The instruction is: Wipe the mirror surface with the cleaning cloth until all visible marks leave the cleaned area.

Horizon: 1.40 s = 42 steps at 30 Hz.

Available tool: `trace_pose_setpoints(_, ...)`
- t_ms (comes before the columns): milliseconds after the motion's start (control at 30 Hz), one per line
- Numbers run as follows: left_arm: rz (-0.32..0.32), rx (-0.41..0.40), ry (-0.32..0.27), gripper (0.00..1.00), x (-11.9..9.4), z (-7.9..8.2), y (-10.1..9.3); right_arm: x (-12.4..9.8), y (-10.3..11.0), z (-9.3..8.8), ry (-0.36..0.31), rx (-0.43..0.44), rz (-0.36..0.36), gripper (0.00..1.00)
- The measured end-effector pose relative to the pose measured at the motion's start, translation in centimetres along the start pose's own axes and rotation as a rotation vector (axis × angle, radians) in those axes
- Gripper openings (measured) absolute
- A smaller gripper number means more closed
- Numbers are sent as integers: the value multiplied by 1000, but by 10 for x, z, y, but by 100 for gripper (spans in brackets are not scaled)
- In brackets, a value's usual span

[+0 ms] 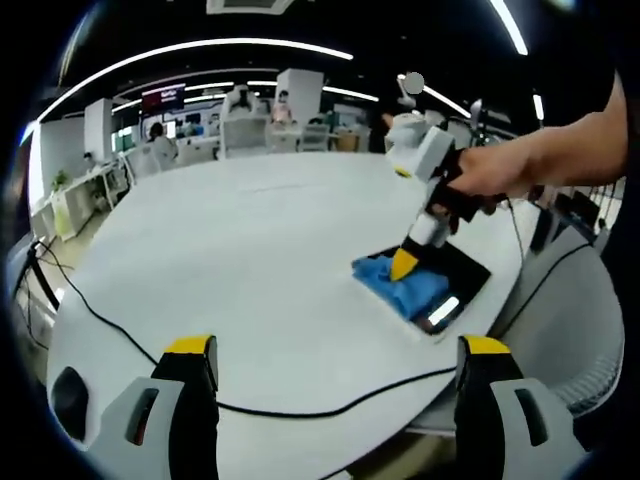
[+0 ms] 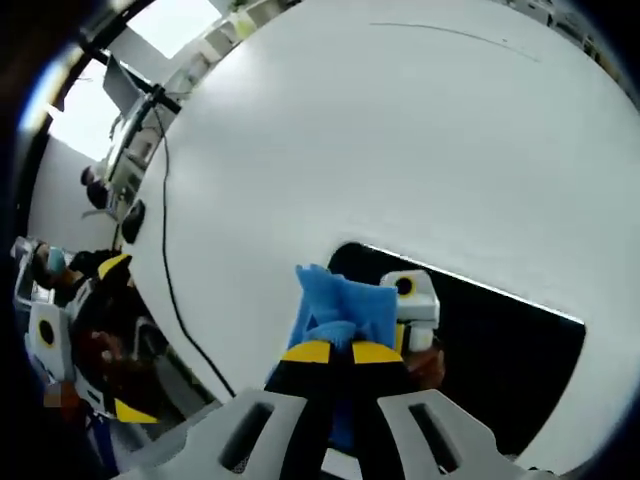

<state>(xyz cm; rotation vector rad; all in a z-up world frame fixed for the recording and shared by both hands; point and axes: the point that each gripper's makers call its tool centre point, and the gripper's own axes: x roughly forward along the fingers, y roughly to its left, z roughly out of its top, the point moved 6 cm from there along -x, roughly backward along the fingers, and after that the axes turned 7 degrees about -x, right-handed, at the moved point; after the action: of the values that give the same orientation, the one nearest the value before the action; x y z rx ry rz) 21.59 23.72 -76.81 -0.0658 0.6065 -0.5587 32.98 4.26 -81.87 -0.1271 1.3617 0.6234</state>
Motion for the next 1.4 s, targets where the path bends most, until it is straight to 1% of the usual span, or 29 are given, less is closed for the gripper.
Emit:
trace_pose_setpoints(100, 3, 12, 8, 100, 0, 4, 4, -1, -2, 10, 6, 1, -4, 0)
trace_pose_setpoints(200, 0, 48, -9, 100, 0, 9, 5, 0, -4, 19, 10, -17, -21, 0)
trace_pose_setpoints(267, -3, 57, -4, 100, 1, 12, 6, -1, -5, 22, 13, -19, -23, 0)
trace_pose_setpoints(300, -6, 60, -9, 100, 1, 13, 5, -3, -5, 21, 22, -16, -19, 0)
trace_pose_setpoints(367, -7, 63, -13, 99, 1, 15, 5, -3, -6, 25, 21, -13, -17, 0)
trace_pose_setpoints(500, -26, 29, -22, 99, 1, 17, 3, -5, -5, 24, 30, 4, -7, 0)
trace_pose_setpoints(567, -18, 25, -33, 100, 0, 18, 4, -9, -3, 21, 30, 0, -6, 0)
trace_pose_setpoints(633, -22, -2, -42, 100, -1, 18, 5, -14, 0, 17, 27, -8, -6, 0)
trace_pose_setpoints(700, -14, -9, -52, 100, -2, 20, 6, -12, -1, 18, 24, -17, -4, 0)
trace_pose_setpoints(800, -2, -5, -53, 100, -1, 20, 8, -20, 1, 13, 23, -19, 4, 0)
trace_pose_setpoints(867, -5, 1, -61, 100, -1, 22, 8, -21, 0, 11, 24, -21, 5, 0)
trace_pose_setpoints(967, -10, 12, -56, 100, -1, 23, 8, -23, -6, 11, 30, -23, 0, 0)
trace_pose_setpoints(1033, -26, 12, -43, 100, 0, 22, 4, -21, -12, 13, 29, -14, 0, 0)
trace_pose_setpoints(1133, -23, 23, -37, 100, 2, 20, 3, -18, -19, 15, 28, -7, -1, 0)
trace_pose_setpoints(1400, -26, 18, -32, 100, 4, 19, -1, -16, -40, 15, 28, 7, -18, 0)
